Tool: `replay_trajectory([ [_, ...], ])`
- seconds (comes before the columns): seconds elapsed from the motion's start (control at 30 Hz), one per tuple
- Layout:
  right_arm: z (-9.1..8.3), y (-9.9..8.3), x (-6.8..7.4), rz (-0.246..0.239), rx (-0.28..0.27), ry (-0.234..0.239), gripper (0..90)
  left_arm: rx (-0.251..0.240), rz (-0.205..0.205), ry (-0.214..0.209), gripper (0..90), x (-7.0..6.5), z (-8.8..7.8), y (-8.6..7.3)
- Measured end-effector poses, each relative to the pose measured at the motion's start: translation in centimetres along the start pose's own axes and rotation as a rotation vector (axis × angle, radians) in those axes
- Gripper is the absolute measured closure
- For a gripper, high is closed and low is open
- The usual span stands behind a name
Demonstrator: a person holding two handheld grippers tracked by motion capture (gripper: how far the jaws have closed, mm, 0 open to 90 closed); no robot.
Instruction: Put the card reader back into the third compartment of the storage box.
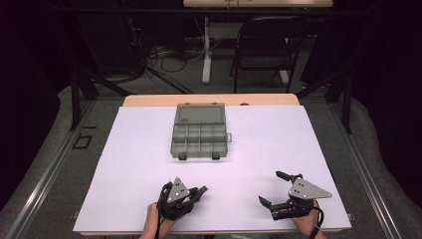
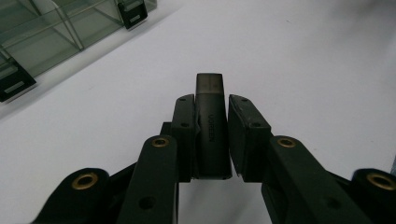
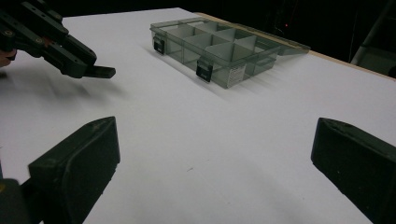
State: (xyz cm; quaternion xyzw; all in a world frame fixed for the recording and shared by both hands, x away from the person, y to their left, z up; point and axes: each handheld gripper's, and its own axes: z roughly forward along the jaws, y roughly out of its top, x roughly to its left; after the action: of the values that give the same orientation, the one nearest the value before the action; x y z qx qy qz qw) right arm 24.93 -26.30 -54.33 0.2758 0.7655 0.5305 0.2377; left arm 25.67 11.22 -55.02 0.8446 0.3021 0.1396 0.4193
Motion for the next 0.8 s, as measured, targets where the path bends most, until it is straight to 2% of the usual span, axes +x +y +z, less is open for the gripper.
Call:
replay_trajectory([
  [0.8, 0.1, 0.0, 0.0, -0.001, -0.001, 0.002, 0.9, -0.034, -0.007, 0.029, 73.1, 1.0, -0.7, 0.5],
])
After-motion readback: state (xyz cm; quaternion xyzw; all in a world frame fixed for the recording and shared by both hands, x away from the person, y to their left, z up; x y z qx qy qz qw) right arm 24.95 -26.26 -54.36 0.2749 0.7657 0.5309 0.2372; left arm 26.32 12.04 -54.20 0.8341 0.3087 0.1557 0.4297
